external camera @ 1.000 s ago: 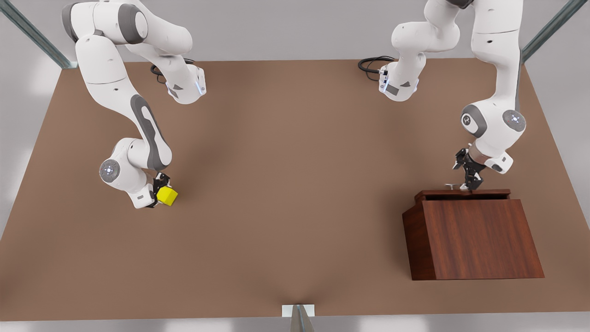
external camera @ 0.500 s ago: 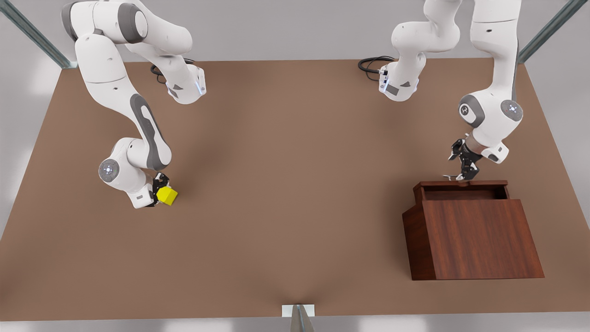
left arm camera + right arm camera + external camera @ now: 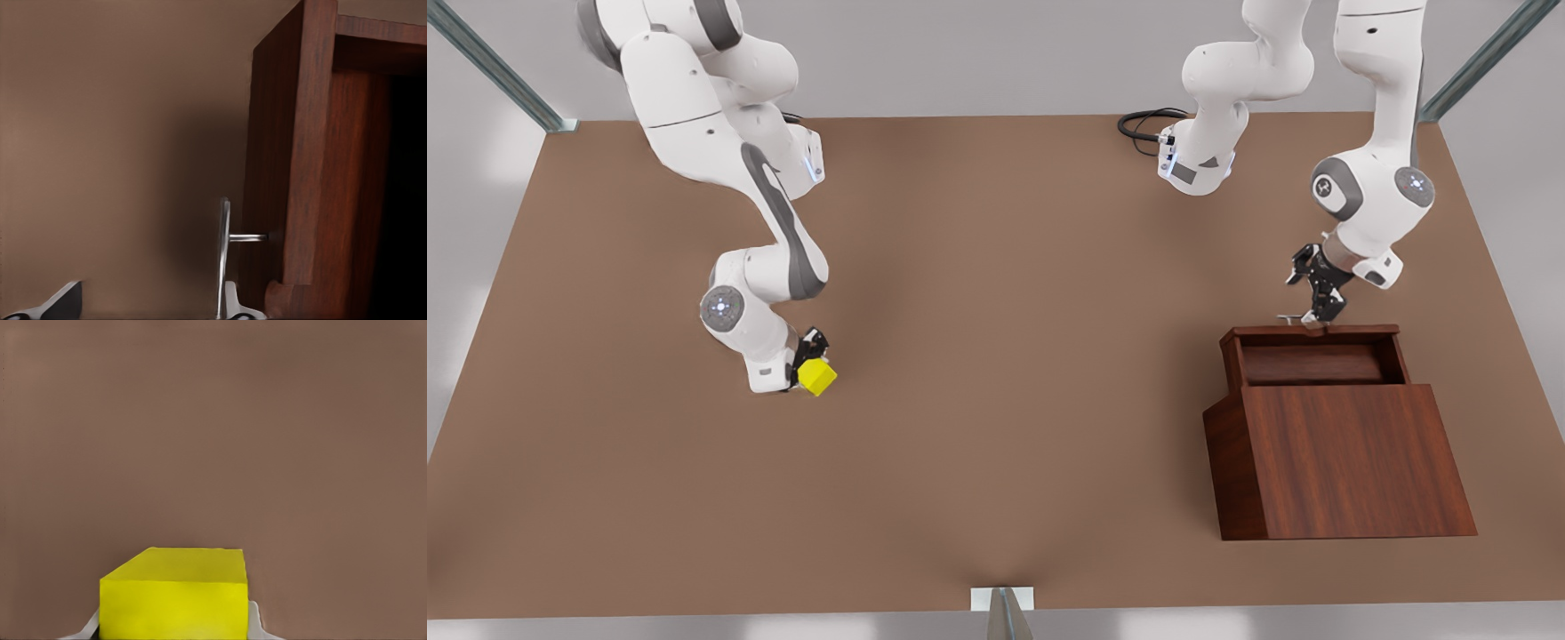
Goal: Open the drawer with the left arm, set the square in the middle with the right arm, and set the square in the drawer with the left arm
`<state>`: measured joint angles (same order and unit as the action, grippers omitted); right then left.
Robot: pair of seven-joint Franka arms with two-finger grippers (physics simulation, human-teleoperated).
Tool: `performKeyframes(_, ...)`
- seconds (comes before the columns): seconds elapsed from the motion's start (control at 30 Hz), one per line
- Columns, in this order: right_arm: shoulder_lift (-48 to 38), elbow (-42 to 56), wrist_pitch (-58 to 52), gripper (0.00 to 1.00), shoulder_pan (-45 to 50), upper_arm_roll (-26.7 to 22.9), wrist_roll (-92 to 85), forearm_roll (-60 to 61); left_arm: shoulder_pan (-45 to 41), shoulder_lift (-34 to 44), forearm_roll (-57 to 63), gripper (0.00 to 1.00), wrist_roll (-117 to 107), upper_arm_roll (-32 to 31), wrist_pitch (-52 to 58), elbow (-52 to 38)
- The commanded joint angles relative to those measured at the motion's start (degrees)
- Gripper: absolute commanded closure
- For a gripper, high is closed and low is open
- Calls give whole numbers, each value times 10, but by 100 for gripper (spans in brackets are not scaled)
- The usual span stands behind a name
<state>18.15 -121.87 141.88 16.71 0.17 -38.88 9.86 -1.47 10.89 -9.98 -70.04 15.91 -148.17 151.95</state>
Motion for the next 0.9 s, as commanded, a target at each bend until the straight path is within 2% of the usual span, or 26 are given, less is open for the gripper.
performKeyframes(0.0, 0, 5, 0, 40, 6, 0, 17, -1, 0, 7, 0, 0, 0, 1, 9, 0)
performKeyframes(0.1, 26, 62, 0, 40, 98, 0, 164, 0, -14, 94, 26, 0, 6, 6, 104, -9)
performKeyframes(0.17, 80, 136, 0, 40, 164, -1, 259, 3, -20, 108, 41, 0, 44, 5, 173, -75)
performKeyframes(0.23, 144, 229, 0, 40, 211, -1, 323, 15, -27, 74, 43, 0, 147, 4, 178, -131)
performKeyframes(0.3, 198, 312, 0, 40, 263, -2, 383, 15, -31, -4, 34, 0, 278, 0, 204, -221)
performKeyframes(0.37, 224, 352, 0, 40, 302, -3, 408, 13, -34, -60, 31, 0, 360, -1, 274, -312)
performKeyframes(0.43, 239, 370, 2, 40, 347, -2, 435, 12, -48, -95, 17, 0, 534, 10, 361, -396)
performKeyframes(0.53, 291, 394, 10, 40, 389, -3, 484, 10, -78, -145, 17, 0, 735, 22, 446, -493)
performKeyframes(0.57, 297, 400, 9, 36, 391, -5, 486, 10, -102, -169, 19, 0, 782, 23, 469, -534)
performKeyframes(0.63, 297, 394, 9, 5, 391, -7, 492, 8, -140, -207, 25, 0, 842, 25, 508, -597)
performKeyframes(0.67, 297, 394, 9, 0, 391, -8, 491, 7, -150, -228, 25, 0, 859, 25, 536, -632)
performKeyframes(0.73, 294, 395, 9, 0, 391, -9, 492, 10, -165, -282, 25, 0, 860, 17, 573, -708)
performKeyframes(0.87, 278, 392, 2, 0, 391, -17, 492, 12, -165, -291, 26, 0, 903, -67, 573, -712)
